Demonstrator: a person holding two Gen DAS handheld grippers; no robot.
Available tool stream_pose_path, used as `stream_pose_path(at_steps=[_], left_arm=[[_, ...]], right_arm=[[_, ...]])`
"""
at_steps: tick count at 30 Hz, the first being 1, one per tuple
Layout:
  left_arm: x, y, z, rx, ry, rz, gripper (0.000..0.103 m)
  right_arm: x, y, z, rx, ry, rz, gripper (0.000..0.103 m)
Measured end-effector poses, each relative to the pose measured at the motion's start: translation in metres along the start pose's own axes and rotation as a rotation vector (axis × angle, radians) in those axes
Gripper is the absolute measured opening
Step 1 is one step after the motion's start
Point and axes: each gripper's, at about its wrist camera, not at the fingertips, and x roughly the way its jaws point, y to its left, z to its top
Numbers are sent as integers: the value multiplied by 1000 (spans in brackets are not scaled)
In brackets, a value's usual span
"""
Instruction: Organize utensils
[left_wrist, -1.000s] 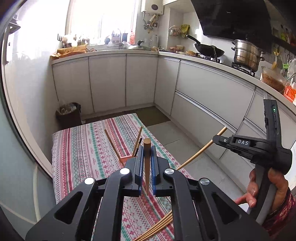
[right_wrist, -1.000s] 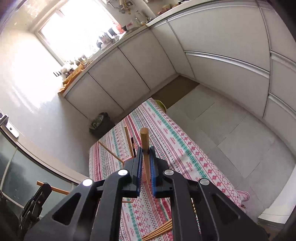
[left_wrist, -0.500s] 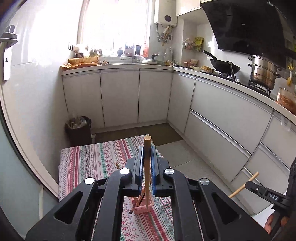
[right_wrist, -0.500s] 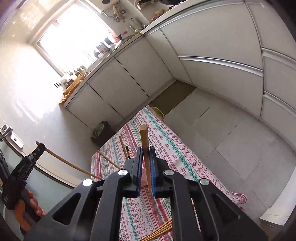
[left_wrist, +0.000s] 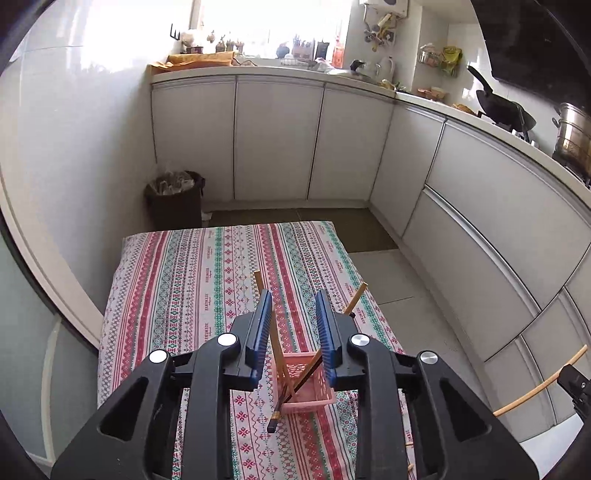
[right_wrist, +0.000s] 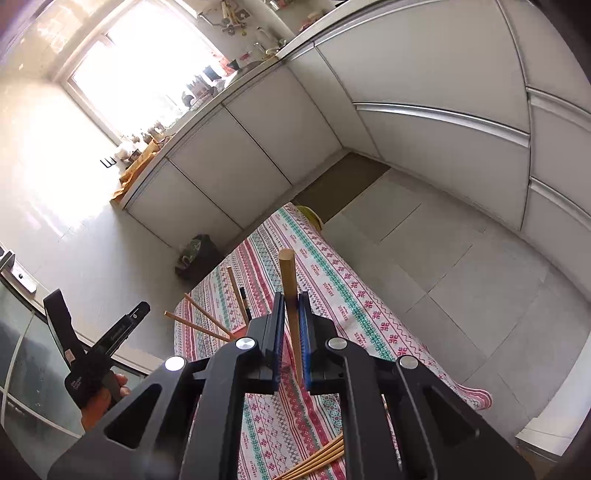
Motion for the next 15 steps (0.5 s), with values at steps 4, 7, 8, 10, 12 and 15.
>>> stream_pose_path(at_steps=[4, 7, 8, 10, 12, 15], left_arm=[[-39, 16, -2, -59, -86, 2, 29], [-59, 31, -8, -90, -117, 39, 36], [-64, 37, -11, -107, -128, 49, 36], [-72, 49, -21, -133, -140, 74, 36], [-74, 60, -30, -153, -131, 85, 36], [-75, 78, -47, -187, -117, 107, 36]], right_arm=[[4, 21, 5, -26, -8, 24, 8], [7, 42, 9, -64, -29, 42, 8], [9, 49, 10, -76, -34, 50, 8], [15, 64, 12, -98, -37, 60, 8], [23, 77, 15, -117, -41, 74, 8], [39, 100, 15, -175, -62, 77, 8]])
